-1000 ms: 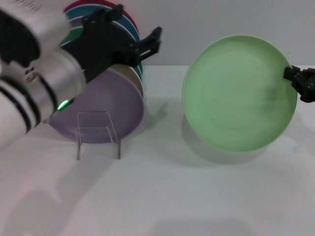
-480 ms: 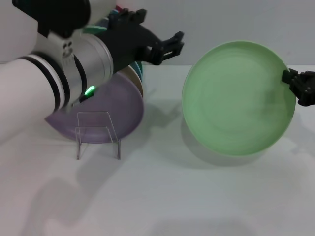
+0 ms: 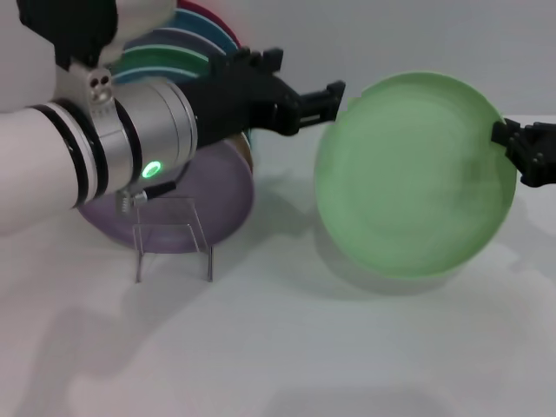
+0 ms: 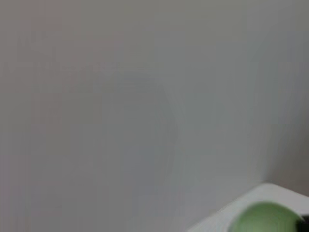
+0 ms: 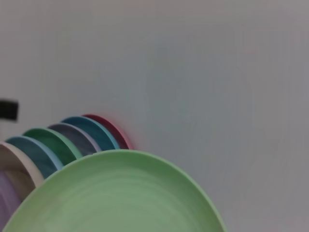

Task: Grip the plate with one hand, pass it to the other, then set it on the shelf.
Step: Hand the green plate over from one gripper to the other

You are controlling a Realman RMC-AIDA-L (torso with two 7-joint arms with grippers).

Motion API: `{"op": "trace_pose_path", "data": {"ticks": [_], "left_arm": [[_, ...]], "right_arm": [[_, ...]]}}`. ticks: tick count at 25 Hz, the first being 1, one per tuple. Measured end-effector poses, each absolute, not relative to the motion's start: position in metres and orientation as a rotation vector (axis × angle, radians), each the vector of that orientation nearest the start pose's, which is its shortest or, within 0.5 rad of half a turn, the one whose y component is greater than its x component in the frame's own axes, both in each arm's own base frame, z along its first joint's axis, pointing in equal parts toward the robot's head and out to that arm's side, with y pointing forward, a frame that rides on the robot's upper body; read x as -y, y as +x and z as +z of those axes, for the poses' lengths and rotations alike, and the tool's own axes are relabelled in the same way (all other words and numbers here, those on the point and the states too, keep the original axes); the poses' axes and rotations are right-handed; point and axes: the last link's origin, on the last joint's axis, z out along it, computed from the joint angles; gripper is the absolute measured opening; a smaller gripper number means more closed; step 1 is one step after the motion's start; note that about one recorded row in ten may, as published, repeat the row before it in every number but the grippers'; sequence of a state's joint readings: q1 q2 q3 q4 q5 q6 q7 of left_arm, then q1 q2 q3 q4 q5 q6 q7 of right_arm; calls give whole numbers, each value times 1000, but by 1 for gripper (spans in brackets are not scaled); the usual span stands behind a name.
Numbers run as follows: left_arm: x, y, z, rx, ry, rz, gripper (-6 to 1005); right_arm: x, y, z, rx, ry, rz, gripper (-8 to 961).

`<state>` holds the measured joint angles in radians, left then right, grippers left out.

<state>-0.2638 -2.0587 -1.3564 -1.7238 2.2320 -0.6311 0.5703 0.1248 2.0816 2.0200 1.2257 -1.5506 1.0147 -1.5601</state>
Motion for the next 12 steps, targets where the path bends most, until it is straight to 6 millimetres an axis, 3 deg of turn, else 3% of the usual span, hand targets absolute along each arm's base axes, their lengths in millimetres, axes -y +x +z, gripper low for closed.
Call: {"op": "trace_pose_path", "data": {"ticks": [12], "left_arm": [[-342, -87, -14, 525, -2386, -543, 746]], "right_arm": [[-336, 251, 64, -551, -2208, 678, 48]]}}
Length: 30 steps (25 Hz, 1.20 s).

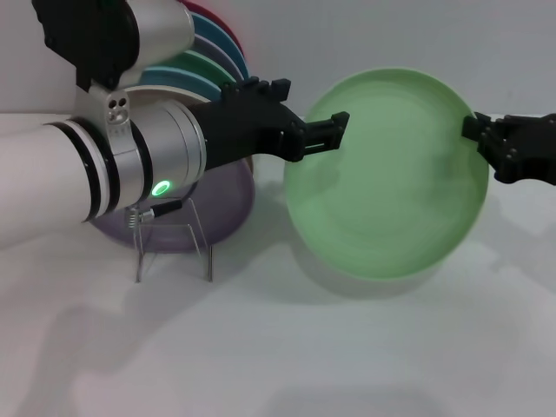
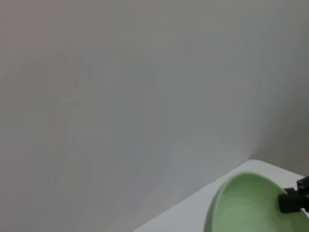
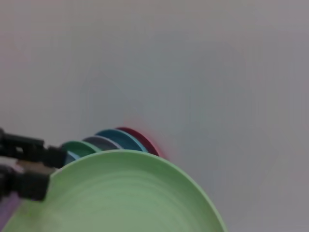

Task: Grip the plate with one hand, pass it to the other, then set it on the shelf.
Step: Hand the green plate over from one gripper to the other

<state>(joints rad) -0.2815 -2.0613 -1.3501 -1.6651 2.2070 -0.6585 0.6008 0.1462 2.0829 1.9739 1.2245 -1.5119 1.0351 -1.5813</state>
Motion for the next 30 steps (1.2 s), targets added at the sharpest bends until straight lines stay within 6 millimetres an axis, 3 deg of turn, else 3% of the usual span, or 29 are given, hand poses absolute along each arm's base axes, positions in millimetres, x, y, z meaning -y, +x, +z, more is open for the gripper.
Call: {"op": "trace_pose_path", "data": {"ticks": [14, 25, 30], "left_arm": [[-345, -95, -17, 542, -2382, -532, 738], [-340, -92, -14, 427, -2392, -571, 516], [-340, -92, -15, 395, -2388, -578, 341]], "right_arm": [[-331, 242, 63, -549, -2225, 758, 54], [-326, 243, 63, -562, -2236, 786, 59], [-323, 242, 63, -580, -2240, 823, 61]]}}
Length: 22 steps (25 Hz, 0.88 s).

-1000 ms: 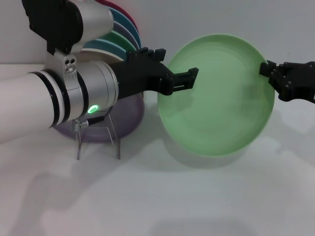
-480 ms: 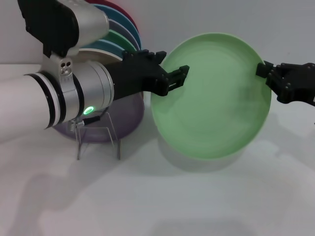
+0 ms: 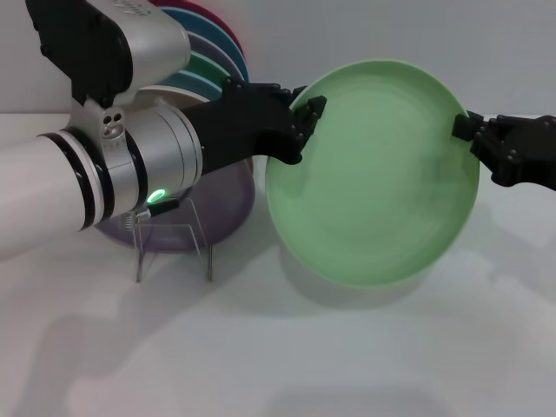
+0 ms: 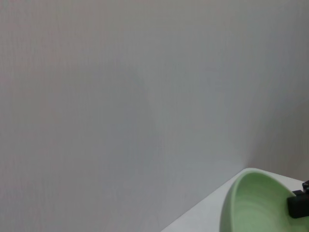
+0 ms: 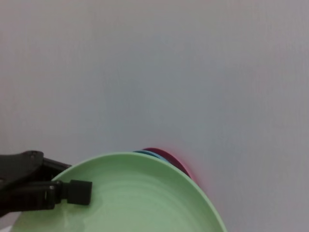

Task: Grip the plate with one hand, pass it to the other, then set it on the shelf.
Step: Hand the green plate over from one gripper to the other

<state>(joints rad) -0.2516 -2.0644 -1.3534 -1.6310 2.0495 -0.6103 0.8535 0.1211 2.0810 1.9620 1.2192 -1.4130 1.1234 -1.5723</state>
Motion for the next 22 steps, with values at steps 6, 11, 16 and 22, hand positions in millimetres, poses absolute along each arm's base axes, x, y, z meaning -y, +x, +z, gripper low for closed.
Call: {"op": "trace_pose_path", "data": {"ticks": [6, 11, 16, 22], "left_arm": [[-340, -92, -14, 372, -2383, -575, 92], [-333, -86, -10, 315, -2376, -622, 73], [-328, -82, -6, 261, -2370, -679, 69], [-330, -83, 3, 138, -2269, -684, 69]], "right_arm": [[-317, 245, 62, -613, -2252, 898, 63], [-314, 251, 58, -667, -2243, 938, 65], [-309, 267, 61, -735, -2172, 987, 179], [-279, 313, 91, -829, -1885, 1228, 413]]}}
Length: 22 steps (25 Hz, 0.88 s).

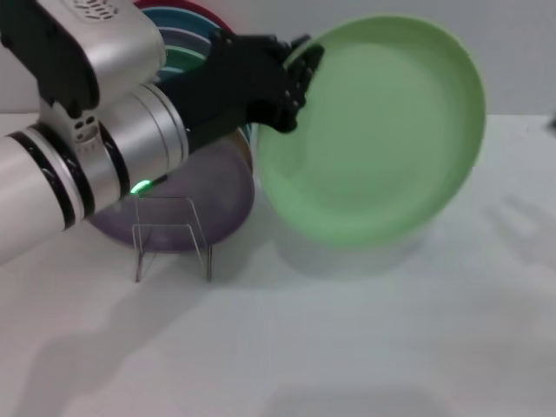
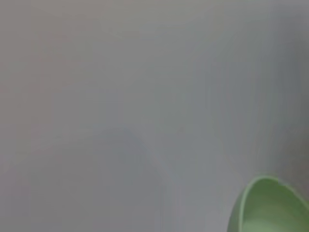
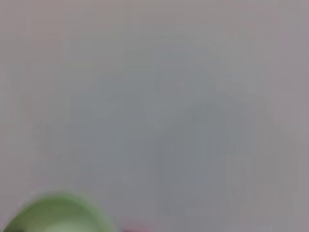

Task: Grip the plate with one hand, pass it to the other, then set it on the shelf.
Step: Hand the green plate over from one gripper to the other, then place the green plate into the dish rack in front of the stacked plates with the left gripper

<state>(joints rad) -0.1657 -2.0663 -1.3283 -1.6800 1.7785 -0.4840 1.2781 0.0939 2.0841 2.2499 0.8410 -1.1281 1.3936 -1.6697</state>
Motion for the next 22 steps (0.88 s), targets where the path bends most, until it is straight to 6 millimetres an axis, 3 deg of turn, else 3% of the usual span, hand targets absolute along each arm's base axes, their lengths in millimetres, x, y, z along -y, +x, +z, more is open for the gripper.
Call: {"op": "trace_pose_path", "data": {"ticks": [3, 6, 14, 18, 22], "left_arm": [[-330, -80, 9, 43, -2200, -691, 68], [-331, -78, 11, -7, -2176, -688, 68], [-329, -65, 20, -307, -2055, -642, 68], [-331, -60, 17, -494, -1926, -509, 68], [-333, -61, 15, -541, -1894, -453, 68]], "right_arm": [[-254, 335, 108, -782, -1706, 1360, 503], [-248, 339, 114, -765, -1670, 1371, 537], [-251, 339, 112, -779, -1666, 1378, 585], [-255, 336, 112, -775, -1677, 1387, 588], [-257, 335, 111, -780, -1680, 1392, 591]]}}
